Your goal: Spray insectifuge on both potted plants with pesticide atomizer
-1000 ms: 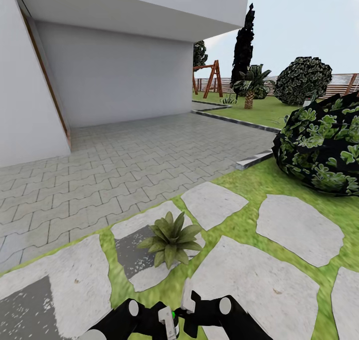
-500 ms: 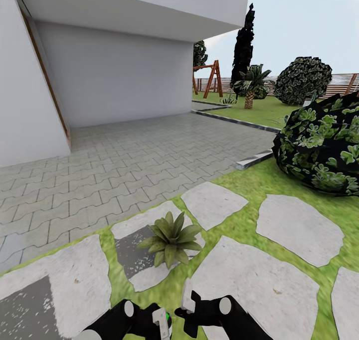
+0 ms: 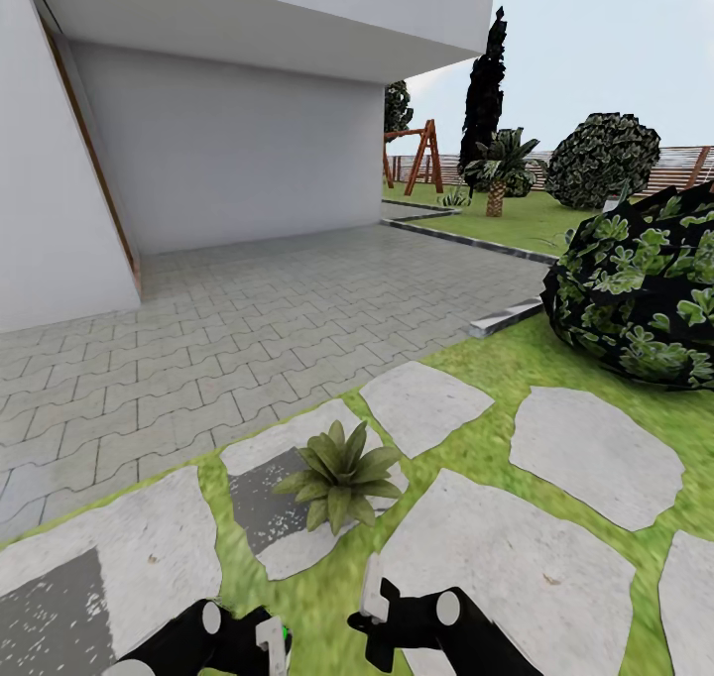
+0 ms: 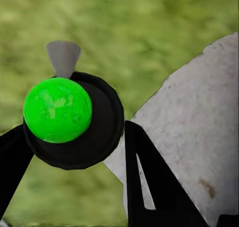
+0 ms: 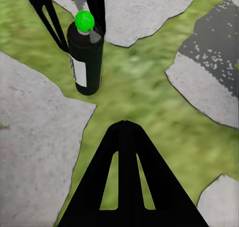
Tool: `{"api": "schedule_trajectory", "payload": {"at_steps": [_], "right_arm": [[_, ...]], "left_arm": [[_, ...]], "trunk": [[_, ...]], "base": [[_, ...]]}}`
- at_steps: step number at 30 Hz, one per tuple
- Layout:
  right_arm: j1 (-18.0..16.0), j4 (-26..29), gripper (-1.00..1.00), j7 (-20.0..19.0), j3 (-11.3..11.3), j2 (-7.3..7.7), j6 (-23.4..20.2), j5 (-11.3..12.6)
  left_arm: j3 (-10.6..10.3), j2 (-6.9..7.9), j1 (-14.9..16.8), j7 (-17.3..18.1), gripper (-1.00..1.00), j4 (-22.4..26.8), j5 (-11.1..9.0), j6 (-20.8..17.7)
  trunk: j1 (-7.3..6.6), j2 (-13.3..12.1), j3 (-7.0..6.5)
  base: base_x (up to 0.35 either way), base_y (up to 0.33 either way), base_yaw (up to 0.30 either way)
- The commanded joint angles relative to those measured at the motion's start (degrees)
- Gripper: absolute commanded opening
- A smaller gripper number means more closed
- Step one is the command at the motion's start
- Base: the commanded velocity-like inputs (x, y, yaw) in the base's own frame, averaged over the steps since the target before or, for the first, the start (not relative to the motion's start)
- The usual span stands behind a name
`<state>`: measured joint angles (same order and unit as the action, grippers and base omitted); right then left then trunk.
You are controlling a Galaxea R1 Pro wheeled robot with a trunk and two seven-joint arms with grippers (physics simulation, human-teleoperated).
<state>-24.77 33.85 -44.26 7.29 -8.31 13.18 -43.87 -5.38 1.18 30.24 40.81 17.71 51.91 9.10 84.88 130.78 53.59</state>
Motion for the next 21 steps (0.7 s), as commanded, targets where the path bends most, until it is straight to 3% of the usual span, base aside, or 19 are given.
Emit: {"api": "schedule_trajectory", "payload": {"at_steps": [1, 3, 4, 8, 11, 16, 17, 19, 21], "right_arm": [[-0.02, 0.04, -1.00, -0.03, -0.10, 0.01, 0.35, -0.60], [-0.02, 0.01, -1.00, 0.03, -0.27, 0.08, 0.35, -0.60], [-0.02, 0.00, 1.00, 0.04, -0.36, 0.10, 0.35, -0.60], [-0.02, -0.01, 1.00, 0.15, -0.49, 0.30, 0.41, -0.56], [-0.02, -0.01, 1.00, 0.36, -0.55, 0.72, 0.42, -0.49], [0.00, -0.01, 1.00, 1.47, -1.01, 1.45, 0.47, -0.31], [0.03, -0.04, 1.00, 2.66, -1.67, 2.12, 0.47, -0.26], [0.16, -0.93, 1.00, 8.34, -6.48, 3.62, 0.49, 0.03], [0.24, -2.51, 1.00, 11.03, -9.88, 3.93, 0.51, 0.15]], "left_arm": [[-0.26, 0.71, -0.09, -0.02, -1.00, 0.08, 0.30, 0.48], [-0.40, 2.38, -0.23, -0.02, -1.00, -0.02, 0.33, 0.54], [-0.44, 2.93, -0.24, -0.04, -1.00, -0.08, 0.35, 0.53], [-0.20, 4.76, -0.25, -0.18, -1.00, -0.17, 0.31, -0.45], [0.29, 6.65, 0.00, -0.18, -1.00, 0.11, -0.14, -4.39], [2.46, 7.42, 0.42, -0.49, -1.00, 0.34, -0.43, -9.65], [3.58, 7.39, 0.51, -0.56, -1.00, 0.36, -0.45, -10.47], [8.22, 6.92, 0.71, -0.62, -1.00, 0.50, -0.51, -13.68], [10.47, 6.77, 1.10, -0.63, -1.00, 0.85, -0.57, -15.96]], "trunk": [[-0.01, 0.02, 0.05], [-0.01, 0.02, 0.05], [-0.01, 0.02, 0.05], [-0.01, 0.02, 0.05], [-0.01, 0.02, 0.05], [-0.01, 0.02, 0.05], [-0.01, 0.02, 0.05], [-0.01, 0.02, 0.05], [-0.01, 0.02, 0.05]], "base": [[0.000, 0.000, 0.000], [0.000, 0.000, 0.000], [0.000, 0.000, 0.000], [0.000, 0.000, 0.000], [0.000, 0.000, 0.000], [0.000, 0.000, 0.000], [0.000, 0.000, 0.000], [0.000, 0.000, 0.000], [0.000, 0.000, 0.000]]}}
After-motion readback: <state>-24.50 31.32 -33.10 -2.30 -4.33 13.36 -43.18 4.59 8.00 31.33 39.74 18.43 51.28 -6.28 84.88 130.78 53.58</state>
